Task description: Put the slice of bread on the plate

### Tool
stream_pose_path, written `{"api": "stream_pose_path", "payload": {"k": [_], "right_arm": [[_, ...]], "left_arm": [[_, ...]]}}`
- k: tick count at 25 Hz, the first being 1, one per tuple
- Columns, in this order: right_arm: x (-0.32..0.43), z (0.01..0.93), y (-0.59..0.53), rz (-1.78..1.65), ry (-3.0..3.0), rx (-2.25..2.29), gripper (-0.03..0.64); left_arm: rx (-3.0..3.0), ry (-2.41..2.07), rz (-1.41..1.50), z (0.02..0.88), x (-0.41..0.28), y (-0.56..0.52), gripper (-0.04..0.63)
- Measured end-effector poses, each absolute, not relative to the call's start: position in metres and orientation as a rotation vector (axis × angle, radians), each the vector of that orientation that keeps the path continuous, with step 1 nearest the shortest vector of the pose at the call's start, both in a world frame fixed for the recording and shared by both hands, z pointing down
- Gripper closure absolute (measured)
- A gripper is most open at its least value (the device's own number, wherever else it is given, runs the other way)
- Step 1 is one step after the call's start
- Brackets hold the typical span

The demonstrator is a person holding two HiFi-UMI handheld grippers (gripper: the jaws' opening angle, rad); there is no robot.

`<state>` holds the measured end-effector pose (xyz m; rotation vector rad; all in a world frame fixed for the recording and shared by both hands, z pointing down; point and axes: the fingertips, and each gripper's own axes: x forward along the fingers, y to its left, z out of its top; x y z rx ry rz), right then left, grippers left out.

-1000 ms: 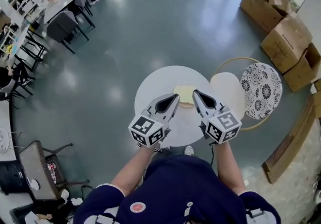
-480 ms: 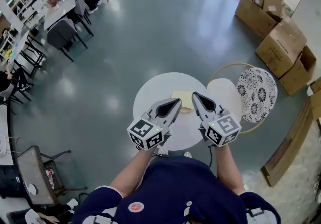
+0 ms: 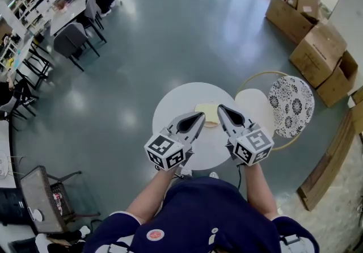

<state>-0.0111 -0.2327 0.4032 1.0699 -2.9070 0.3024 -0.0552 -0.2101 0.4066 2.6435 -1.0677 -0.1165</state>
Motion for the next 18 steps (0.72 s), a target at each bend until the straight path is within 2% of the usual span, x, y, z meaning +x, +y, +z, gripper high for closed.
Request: {"api": "stream_pose_path", "payload": {"k": [18], "right_arm": [[-0.0174,0.3937,-0.2322,0.271,-2.926,1.041,0.612]], "left_arm": [[2.617,-1.062,-0.135,0.4065,-0.0580,-0.2061,0.588]]}}
